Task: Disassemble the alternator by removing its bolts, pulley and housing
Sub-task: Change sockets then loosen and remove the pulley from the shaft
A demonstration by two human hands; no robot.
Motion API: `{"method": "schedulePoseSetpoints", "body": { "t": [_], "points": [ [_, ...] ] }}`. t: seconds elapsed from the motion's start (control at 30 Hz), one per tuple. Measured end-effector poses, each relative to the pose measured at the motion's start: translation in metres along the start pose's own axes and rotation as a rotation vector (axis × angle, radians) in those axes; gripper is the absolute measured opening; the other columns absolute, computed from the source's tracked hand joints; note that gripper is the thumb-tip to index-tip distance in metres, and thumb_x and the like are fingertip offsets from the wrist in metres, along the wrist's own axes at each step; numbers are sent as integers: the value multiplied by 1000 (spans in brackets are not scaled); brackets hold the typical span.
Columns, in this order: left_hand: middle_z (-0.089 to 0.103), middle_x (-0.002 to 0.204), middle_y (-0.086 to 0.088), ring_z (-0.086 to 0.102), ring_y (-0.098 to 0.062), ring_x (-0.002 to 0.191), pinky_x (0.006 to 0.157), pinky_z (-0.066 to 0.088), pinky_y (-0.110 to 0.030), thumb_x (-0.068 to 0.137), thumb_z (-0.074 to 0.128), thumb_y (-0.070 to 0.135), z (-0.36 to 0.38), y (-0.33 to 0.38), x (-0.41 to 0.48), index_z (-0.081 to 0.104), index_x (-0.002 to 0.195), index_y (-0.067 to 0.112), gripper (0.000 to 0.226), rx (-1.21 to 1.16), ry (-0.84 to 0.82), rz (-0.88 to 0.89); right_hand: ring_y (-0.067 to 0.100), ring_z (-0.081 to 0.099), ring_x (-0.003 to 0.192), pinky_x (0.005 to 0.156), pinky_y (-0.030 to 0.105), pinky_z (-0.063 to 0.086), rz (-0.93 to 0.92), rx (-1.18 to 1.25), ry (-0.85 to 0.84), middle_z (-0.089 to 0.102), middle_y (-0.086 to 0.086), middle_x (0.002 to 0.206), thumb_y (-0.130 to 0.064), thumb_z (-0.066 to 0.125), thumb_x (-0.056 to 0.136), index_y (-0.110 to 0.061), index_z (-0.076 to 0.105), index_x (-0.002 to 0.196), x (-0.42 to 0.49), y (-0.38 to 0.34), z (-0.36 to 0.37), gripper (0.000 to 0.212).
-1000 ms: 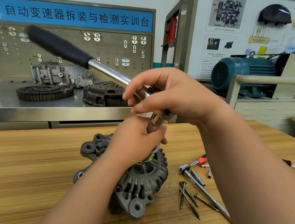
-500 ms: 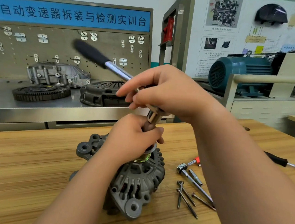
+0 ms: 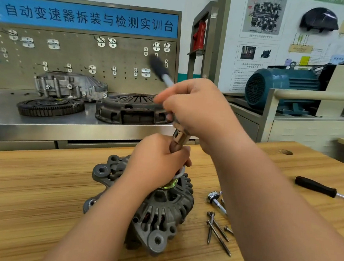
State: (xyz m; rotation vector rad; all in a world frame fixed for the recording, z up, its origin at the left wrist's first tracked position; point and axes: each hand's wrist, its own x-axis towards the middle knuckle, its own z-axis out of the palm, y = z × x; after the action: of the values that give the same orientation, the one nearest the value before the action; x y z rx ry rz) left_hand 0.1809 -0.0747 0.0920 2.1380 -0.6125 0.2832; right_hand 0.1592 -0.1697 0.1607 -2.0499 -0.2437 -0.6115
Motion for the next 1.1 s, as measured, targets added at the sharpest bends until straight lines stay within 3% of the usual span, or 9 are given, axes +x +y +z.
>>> {"method": "schedulePoseSetpoints", "body": {
  "t": [0.1, 0.2, 0.3, 0.53, 0.7, 0.77, 0.87, 1.0, 1.1],
  "points": [
    [45, 32, 17, 44, 1, 35, 41, 25, -14, 90, 54, 21, 2, 3, 2, 55, 34, 33, 57, 51, -14, 19, 22, 51, 76, 76, 41, 51, 72, -216, 77, 60, 11, 84, -11, 51, 90, 0, 69, 100, 3, 2, 2, 23],
    [52, 37, 15, 47, 2, 38, 50, 35, -20, 90, 56, 22, 3, 0, 5, 68, 57, 15, 36, -4, -47, 9, 21, 50, 69, 69, 43, 53, 23, -195, -10, 68, 16, 87, -4, 48, 88, -3, 73, 93, 5, 3, -4, 26],
    [60, 45, 17, 55, 4, 46, 50, 42, -16, 91, 60, 25, 1, -4, 7, 72, 71, 6, 30, -53, -45, 2, 13, 59, 63, 61, 31, 47, -70, 68, -240, 62, 4, 72, 1, 51, 83, -19, 71, 68, 5, 5, -13, 32],
    [68, 58, 14, 61, 3, 62, 59, 42, -6, 89, 61, 38, -6, -8, 2, 70, 59, 19, 37, -96, -98, 63, 11, 59, 66, 61, 20, 49, -224, 346, -735, 61, 4, 72, 11, 50, 70, -17, 66, 60, 16, 5, -17, 33],
    [56, 48, 23, 49, 21, 77, 62, 38, -7, 92, 58, 40, -3, -5, 3, 73, 63, 22, 38, -4, -54, 51, 9, 59, 71, 64, 31, 55, -176, 315, -521, 63, -1, 71, 5, 59, 77, -15, 66, 67, 12, 5, -16, 24],
    [55, 43, 18, 54, 6, 58, 58, 42, -23, 93, 55, 38, -1, -3, 3, 71, 58, 24, 41, 0, -46, 20, 11, 56, 65, 61, 33, 54, -52, 219, -277, 62, -3, 65, 2, 60, 82, -19, 68, 64, 10, 4, -7, 29],
    [43, 31, 15, 43, 0, 36, 44, 26, -18, 92, 52, 27, 1, 1, 2, 57, 34, 29, 58, 37, -8, 22, 17, 51, 63, 59, 30, 45, 77, -56, 53, 60, -1, 69, -6, 53, 86, -9, 70, 85, 9, -1, 4, 17],
    [45, 32, 21, 44, 5, 35, 40, 25, -15, 93, 55, 25, 3, 0, 6, 57, 42, 18, 52, 58, -22, 43, 21, 49, 73, 64, 29, 43, 109, -275, 49, 58, 12, 82, -12, 49, 91, -3, 63, 101, 12, 2, 0, 20],
    [55, 42, 24, 51, 7, 42, 44, 33, -14, 92, 58, 32, 2, -4, 9, 69, 74, 1, 38, -12, -55, 41, 17, 53, 65, 57, 26, 42, 51, -257, -39, 57, -4, 73, -12, 53, 89, -11, 67, 98, 12, 1, -5, 17]
  ]
}}
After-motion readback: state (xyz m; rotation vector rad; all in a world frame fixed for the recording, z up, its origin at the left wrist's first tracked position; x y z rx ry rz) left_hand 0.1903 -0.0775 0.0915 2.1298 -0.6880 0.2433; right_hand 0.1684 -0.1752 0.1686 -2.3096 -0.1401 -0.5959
